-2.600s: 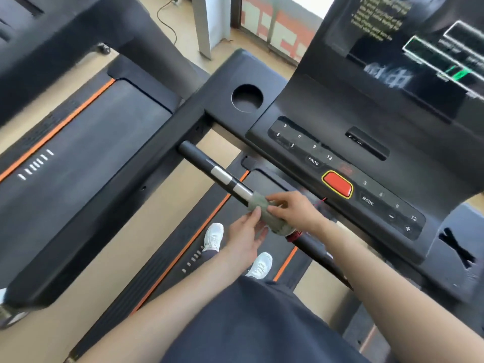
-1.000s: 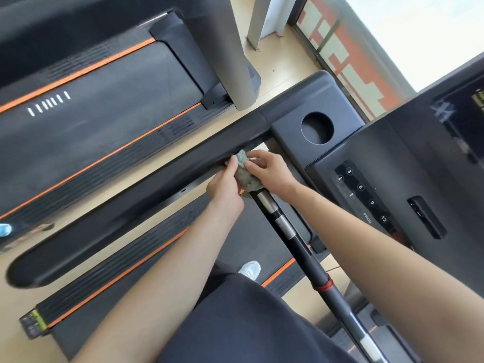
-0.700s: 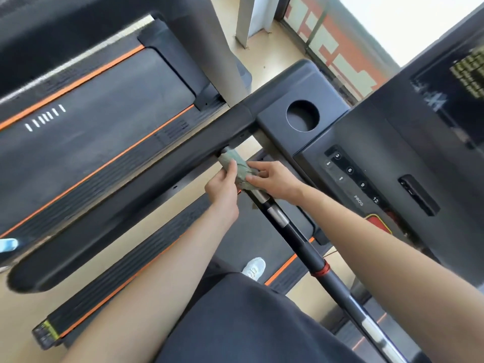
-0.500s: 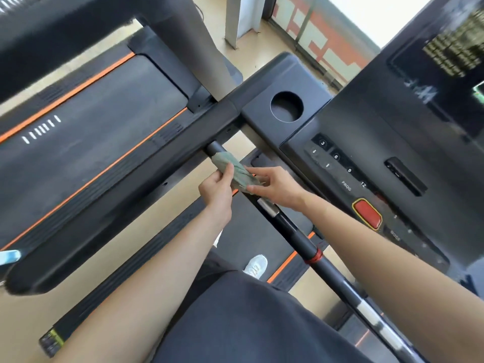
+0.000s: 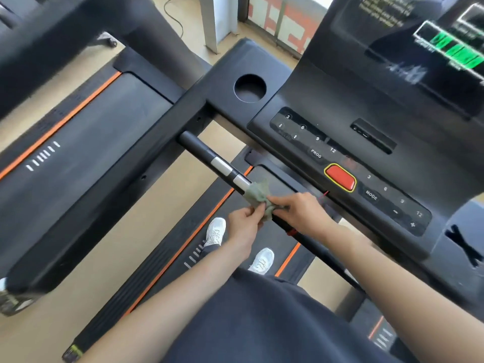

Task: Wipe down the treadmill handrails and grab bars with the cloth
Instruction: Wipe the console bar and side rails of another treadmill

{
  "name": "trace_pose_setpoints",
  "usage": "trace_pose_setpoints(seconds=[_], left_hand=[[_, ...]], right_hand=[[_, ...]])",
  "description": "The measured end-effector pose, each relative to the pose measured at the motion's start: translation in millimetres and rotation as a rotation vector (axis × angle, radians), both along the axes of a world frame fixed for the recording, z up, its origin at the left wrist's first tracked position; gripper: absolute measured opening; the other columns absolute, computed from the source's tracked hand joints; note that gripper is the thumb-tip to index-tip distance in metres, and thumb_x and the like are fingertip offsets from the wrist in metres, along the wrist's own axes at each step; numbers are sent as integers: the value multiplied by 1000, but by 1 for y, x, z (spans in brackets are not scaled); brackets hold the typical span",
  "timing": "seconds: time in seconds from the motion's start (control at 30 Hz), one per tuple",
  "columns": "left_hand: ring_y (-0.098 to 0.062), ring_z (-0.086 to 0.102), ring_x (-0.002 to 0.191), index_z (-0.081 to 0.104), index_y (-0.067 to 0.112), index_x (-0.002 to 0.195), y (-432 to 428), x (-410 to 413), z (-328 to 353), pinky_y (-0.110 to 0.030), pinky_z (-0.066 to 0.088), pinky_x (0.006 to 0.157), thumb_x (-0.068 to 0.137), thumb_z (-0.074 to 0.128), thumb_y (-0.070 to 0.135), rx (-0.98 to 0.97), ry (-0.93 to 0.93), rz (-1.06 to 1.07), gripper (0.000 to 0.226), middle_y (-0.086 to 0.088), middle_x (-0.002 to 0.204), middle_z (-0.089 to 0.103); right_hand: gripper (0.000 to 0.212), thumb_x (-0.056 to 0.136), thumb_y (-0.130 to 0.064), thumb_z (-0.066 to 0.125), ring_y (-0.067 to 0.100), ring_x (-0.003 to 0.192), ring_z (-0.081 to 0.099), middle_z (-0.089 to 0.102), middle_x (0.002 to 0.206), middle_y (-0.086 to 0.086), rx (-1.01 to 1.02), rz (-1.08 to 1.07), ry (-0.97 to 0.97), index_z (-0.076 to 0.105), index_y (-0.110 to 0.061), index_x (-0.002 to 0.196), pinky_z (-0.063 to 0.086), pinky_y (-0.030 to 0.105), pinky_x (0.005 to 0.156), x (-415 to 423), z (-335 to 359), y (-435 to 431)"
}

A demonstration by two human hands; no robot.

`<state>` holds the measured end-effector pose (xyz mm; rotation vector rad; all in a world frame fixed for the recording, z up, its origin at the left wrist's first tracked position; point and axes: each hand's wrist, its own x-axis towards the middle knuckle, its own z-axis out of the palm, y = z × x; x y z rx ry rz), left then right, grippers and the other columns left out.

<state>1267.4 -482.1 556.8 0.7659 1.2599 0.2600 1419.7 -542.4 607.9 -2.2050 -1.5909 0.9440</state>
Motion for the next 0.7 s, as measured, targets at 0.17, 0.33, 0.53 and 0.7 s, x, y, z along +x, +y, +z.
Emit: trace_pose_setpoints(seconds=[0.17,0.33,0.53,0.7], left_hand=[[-12,69,83,77,11,90,-40,4,1,-25,58,82,99,66,14,7,42,-72,15,-4,87,75],[-16,56,68,71,-5,75,-58,0,5,-33,49,73,88,73,17,126,133,-235,25,-7,67,65],[-13,69,72,74,21,79,-59,-2,29,-34,54,67,85,77,40,537,250,-477,20,8,71,73],[-7,63,73,73,27,86,-46,14,46,-30,51,65,87,75,44,841,255,-611,17,12,75,69]], right_hand=[[24,89,-15,64,22,97,66,68,112,-4,170,104,-144,71,-24,111,56,39,68,-4,-17,-47],[14,80,-4,73,28,99,67,71,104,0,245,36,-229,75,-13,90,59,39,67,-13,-19,-79],[11,79,-16,76,30,83,65,70,92,3,270,-181,-330,72,-13,89,56,41,71,-20,-17,-124],[32,83,-44,59,29,73,54,61,80,1,224,-345,-452,70,-19,99,47,39,65,-26,-9,-153]])
